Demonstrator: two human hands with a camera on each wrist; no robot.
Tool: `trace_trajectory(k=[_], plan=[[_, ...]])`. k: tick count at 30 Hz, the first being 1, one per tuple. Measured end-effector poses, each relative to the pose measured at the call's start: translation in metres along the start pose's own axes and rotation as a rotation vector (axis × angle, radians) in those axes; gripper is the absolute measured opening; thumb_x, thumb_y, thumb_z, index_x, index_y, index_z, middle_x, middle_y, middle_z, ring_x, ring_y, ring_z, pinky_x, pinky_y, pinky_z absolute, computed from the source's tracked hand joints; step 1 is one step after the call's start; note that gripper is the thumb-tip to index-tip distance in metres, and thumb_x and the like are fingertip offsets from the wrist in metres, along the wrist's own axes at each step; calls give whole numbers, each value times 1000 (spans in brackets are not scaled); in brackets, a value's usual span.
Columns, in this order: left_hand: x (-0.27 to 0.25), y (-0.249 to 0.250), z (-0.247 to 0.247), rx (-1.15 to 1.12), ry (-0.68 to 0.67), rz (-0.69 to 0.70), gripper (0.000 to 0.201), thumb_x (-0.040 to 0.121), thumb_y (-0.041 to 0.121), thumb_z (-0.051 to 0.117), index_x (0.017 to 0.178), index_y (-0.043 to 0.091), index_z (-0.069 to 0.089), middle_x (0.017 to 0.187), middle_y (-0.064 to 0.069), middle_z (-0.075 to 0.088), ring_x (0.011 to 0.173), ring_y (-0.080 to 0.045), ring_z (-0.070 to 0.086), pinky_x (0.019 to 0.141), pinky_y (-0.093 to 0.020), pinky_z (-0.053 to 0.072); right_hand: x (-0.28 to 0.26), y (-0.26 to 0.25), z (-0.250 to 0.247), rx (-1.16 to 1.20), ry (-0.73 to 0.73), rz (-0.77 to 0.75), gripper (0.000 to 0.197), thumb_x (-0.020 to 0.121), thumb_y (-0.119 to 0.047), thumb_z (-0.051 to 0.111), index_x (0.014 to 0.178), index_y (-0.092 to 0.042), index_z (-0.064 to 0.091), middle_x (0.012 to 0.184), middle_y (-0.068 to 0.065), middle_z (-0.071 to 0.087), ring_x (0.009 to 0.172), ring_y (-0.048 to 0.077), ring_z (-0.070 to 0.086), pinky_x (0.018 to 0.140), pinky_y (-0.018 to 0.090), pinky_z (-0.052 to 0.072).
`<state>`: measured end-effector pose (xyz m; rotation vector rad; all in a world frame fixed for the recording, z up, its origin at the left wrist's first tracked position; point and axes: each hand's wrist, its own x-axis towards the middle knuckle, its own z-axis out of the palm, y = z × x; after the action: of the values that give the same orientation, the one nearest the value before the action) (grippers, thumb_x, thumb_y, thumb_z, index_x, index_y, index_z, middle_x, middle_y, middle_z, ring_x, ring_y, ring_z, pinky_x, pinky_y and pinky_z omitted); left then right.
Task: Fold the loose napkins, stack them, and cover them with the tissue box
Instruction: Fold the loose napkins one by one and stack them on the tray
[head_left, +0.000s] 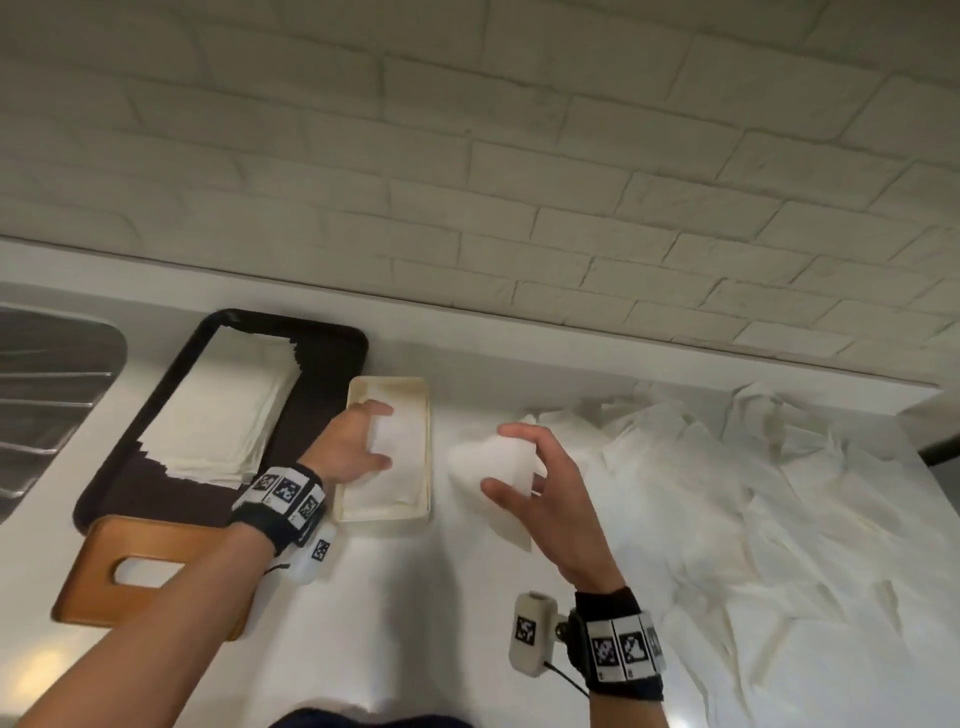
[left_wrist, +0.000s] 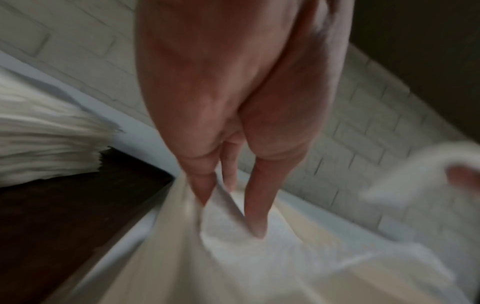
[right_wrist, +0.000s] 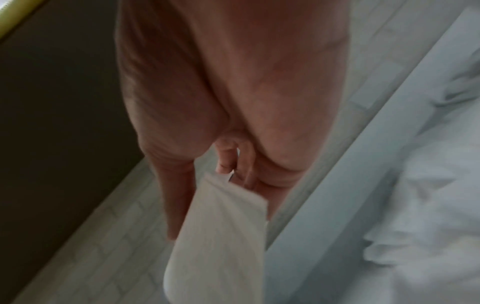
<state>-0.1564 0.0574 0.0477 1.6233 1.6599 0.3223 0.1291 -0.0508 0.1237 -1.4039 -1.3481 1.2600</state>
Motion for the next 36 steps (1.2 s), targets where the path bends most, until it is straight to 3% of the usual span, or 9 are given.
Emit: trace_trajectory(k=[5, 8, 12, 15, 19, 23, 28, 33, 36], plan=[[13, -23, 5, 188, 36, 171, 59, 78, 43, 85, 127, 56, 53, 129, 5, 60, 121, -27, 67, 100, -45, 59, 42, -44, 46, 112, -132, -119, 63, 89, -5, 88, 140, -26, 59, 140, -3, 65, 116, 13, 74, 86, 33, 64], [-23, -4, -16, 228, 200, 183, 51, 90, 22, 79, 139, 22, 64, 144, -11, 58, 138, -39, 51, 108, -52, 52, 74, -34, 72, 67, -170, -113, 67, 87, -3, 87, 143, -24, 57, 140, -8, 65, 120, 14, 72, 98, 37, 63], [-42, -9, -26, 104, 409, 120, 28, 104, 12, 60, 131, 15, 67, 136, -10, 58, 120, -32, 62, 100, -36, 47, 118, 0, 106, -411, -230, -38, 77, 86, -13, 89, 151, -20, 49, 146, -2, 58, 131, 18, 59, 103, 24, 48], [-45, -15, -19, 34, 363, 81, 29, 109, 24, 55, 138, 22, 61, 135, -8, 57, 119, -32, 61, 97, -35, 43, 127, 20, 134, -703, -359, 87, 84, 88, -6, 83, 158, -17, 39, 156, 8, 47, 143, 30, 51, 111, 33, 46], [-44, -20, 4, 250, 49, -44, 60, 95, 44, 76, 149, 36, 50, 166, -10, 24, 144, -42, 40, 117, -54, 42, 120, 29, 145, -856, -407, 52, 85, 90, -3, 80, 160, -16, 33, 156, 12, 41, 141, 36, 52, 113, 44, 49], [-41, -21, 21, 326, -54, -136, 83, 85, 37, 87, 155, 36, 41, 172, -15, 5, 153, -48, 25, 121, -62, 36, 113, 26, 95, -762, -131, -70, 58, 96, -28, 74, 149, -29, 50, 146, 2, 54, 125, 26, 62, 105, 46, 54], [-48, -10, 25, 299, 237, 5, 60, 88, 30, 86, 141, 28, 58, 170, -17, 16, 158, -45, 16, 122, -61, 36, 108, 69, -34, -767, 280, 5, 32, 94, -22, 73, 126, -23, 66, 123, 4, 70, 112, 31, 69, 93, 45, 59], [-46, 38, 43, 136, 459, 395, 41, 88, 12, 83, 125, 22, 66, 152, -10, 47, 140, -32, 45, 116, -40, 41, 101, 117, -104, -797, 473, 197, 56, 98, -50, 70, 139, -17, 53, 138, 10, 65, 122, 42, 61, 98, 52, 53], [-38, 72, 63, 100, 392, 543, 34, 95, 14, 77, 126, 22, 66, 145, -4, 55, 137, -24, 50, 117, -34, 42, 110, 129, -106, -1015, 298, 207, 74, 94, -57, 70, 157, -32, 40, 145, 7, 63, 121, 42, 56, 99, 52, 49]])
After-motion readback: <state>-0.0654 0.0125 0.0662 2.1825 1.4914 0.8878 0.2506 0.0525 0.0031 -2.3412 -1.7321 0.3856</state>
